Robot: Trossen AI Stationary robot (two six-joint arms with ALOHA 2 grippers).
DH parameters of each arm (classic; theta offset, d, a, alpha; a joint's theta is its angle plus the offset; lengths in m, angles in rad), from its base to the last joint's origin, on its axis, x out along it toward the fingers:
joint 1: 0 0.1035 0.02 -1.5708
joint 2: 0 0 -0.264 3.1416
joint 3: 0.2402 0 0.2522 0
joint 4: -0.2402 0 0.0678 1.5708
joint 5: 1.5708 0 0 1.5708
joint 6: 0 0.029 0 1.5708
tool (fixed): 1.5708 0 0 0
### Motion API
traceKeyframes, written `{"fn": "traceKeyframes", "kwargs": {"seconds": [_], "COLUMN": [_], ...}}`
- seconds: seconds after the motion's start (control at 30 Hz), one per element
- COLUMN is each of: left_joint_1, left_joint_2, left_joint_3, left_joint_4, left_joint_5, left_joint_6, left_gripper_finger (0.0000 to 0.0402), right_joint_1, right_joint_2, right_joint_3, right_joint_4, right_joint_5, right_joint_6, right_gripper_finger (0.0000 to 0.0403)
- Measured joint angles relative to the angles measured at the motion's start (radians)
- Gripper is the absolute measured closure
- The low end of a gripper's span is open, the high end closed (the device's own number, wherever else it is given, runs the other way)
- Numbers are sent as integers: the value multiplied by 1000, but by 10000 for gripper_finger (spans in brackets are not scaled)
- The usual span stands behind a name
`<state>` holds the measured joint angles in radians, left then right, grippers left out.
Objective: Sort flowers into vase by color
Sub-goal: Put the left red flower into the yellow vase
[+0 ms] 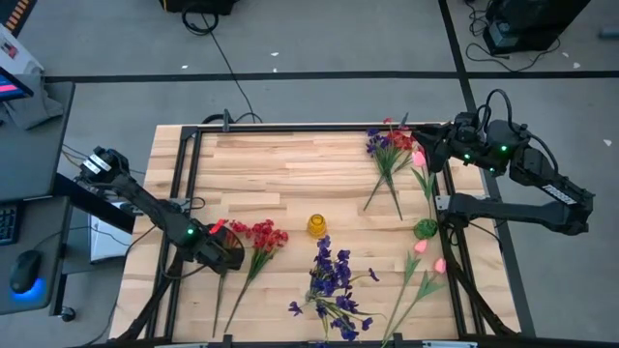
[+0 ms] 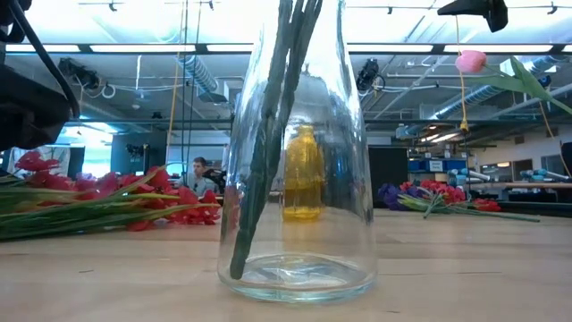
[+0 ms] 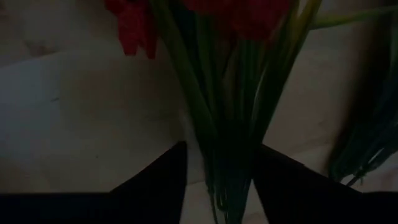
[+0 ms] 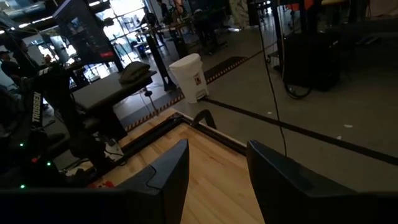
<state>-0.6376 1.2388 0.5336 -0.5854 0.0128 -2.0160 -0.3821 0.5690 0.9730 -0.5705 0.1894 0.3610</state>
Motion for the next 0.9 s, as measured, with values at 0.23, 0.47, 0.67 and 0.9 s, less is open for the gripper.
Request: {"fn": "traceKeyframes", "kwargs": {"seconds": [0.23,0.47,0.67,0.9], "left_joint_1": [0,2,26,69], "left_joint_2": [0,-25,-117,-294], "left_joint_3": [-12,-2,35,138], "left_joint_4": [19,48,-40,-256], "left_joint_5": [0,-29,-110,-377], "left_joint_6": [-4,16,18,52], "left_gripper_finger": [341,386,384,387], "right_joint_1": [0,0,0,0], "right_joint_2": [0,0,0,0], "right_joint_3": [0,0,0,0], "right_joint_4": [0,0,14,18], "right_joint_5": [0,0,0,-1], "right_joint_6": [-1,1,2,2], "right_gripper_finger": [232,232,232,232]}}
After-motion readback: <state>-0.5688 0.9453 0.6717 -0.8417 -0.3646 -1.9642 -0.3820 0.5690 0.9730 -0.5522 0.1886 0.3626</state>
